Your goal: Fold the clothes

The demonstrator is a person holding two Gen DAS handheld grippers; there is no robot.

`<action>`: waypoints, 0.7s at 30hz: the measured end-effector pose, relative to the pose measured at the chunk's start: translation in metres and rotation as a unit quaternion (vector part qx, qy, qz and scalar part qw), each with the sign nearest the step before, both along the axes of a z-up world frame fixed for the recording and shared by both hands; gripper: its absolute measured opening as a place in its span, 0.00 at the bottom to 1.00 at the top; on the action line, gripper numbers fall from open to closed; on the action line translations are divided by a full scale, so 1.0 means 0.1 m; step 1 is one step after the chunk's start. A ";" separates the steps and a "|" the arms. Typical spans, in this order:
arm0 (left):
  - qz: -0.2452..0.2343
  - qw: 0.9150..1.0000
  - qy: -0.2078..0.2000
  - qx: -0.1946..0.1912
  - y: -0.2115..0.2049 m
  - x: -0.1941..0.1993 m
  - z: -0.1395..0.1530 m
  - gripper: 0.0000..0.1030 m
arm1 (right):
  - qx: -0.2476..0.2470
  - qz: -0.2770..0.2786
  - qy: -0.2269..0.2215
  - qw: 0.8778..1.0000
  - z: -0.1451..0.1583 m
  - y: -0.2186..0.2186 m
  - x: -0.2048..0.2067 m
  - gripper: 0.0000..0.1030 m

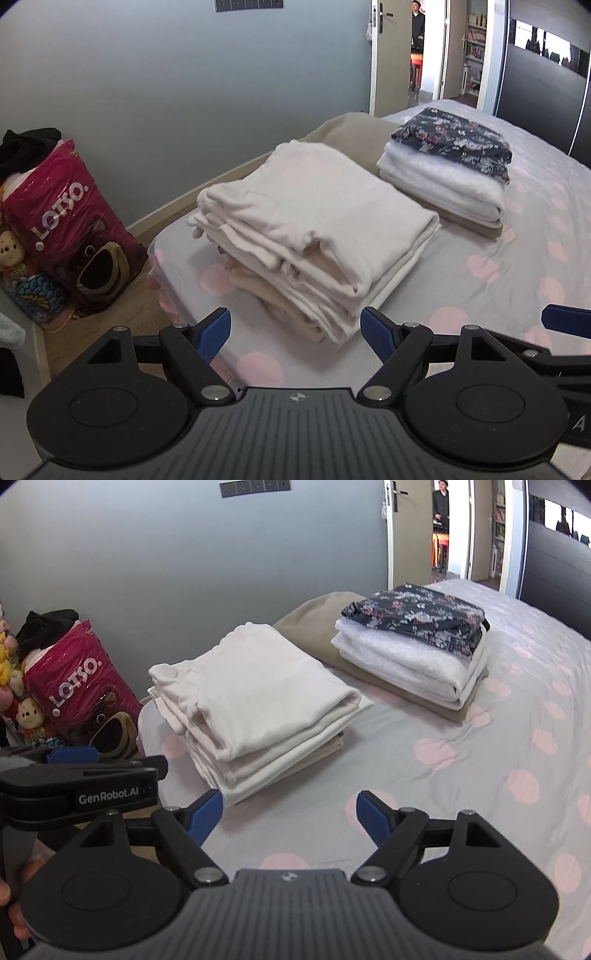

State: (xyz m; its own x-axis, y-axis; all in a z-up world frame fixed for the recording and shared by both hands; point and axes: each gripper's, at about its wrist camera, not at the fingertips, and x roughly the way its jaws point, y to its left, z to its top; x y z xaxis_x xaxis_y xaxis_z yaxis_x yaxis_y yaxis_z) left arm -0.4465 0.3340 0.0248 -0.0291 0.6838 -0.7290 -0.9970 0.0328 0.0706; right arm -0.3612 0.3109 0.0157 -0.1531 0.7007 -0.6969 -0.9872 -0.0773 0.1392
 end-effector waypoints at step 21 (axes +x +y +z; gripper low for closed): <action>0.002 1.000 -0.017 -0.003 -0.03 -0.01 0.07 0.75 | 0.009 0.005 -0.010 1.000 0.07 -0.02 -0.02 0.80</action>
